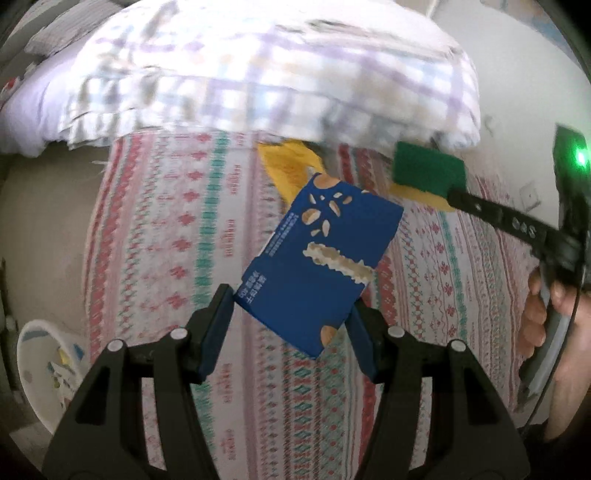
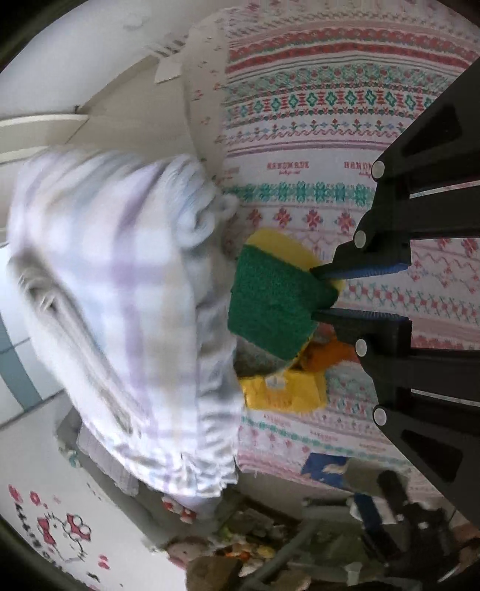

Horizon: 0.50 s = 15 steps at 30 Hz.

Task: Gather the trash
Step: 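Grasp the blue cracker box with the left tool while the right tool grasps the green sponge, then carry the blue box over the wastebasket and open the left tool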

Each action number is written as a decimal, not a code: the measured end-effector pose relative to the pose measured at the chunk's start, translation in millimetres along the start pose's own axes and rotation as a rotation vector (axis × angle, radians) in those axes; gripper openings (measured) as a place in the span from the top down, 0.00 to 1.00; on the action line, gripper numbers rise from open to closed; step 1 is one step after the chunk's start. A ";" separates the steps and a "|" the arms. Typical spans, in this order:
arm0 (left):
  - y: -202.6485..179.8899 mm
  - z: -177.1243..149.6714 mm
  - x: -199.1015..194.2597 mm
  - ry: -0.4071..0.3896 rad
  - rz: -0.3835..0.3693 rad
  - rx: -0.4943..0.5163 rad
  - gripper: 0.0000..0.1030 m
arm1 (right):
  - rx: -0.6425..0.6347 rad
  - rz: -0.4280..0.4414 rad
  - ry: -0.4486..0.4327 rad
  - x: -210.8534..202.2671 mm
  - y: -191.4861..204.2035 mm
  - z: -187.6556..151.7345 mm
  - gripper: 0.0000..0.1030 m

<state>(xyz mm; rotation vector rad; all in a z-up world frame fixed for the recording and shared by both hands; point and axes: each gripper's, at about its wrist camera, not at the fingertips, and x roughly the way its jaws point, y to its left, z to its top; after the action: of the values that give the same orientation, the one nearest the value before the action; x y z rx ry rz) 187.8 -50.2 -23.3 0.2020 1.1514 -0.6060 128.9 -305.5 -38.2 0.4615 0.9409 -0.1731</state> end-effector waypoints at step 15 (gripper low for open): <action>184.4 -71.0 -76.5 -0.078 0.059 -0.402 0.41 | -0.167 0.075 0.009 -18.7 97.7 -35.7 0.85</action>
<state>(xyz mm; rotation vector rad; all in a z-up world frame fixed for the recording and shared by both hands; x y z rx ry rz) 211.6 160.1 -11.8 -0.1308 1.1625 -0.3177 124.9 -203.5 -11.0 0.3430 0.9366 -0.0237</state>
